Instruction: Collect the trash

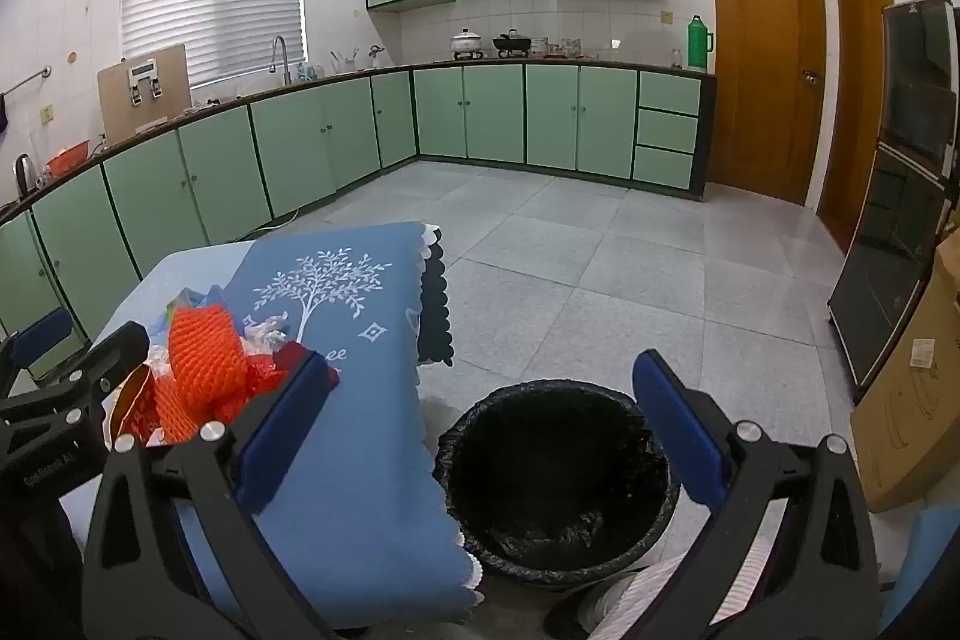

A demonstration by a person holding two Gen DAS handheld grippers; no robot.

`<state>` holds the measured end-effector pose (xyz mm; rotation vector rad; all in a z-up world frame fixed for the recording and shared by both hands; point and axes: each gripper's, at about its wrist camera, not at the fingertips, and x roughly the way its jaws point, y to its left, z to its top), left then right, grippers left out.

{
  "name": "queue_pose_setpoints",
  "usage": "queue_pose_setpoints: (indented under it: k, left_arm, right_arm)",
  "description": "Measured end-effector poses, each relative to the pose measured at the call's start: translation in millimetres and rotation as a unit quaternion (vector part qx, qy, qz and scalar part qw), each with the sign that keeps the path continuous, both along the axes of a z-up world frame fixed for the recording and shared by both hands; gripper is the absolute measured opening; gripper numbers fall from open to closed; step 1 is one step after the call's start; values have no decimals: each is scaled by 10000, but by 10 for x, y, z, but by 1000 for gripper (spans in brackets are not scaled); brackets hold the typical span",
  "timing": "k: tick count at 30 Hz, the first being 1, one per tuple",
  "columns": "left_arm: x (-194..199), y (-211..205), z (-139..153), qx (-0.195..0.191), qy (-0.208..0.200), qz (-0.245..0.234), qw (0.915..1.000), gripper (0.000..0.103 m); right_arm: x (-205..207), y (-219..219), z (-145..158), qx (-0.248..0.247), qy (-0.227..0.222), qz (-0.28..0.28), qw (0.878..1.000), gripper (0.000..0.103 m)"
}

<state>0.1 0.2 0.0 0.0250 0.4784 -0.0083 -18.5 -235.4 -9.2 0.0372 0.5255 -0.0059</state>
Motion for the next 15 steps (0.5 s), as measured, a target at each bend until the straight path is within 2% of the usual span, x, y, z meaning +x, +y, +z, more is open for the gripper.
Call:
queue_pose_setpoints:
  k: [15]
  left_arm:
    - [-26, 39, 11, -14, 27, -4, 10000, 97]
  right_arm:
    - [24, -3, -8, 25, 45, 12, 10000, 98]
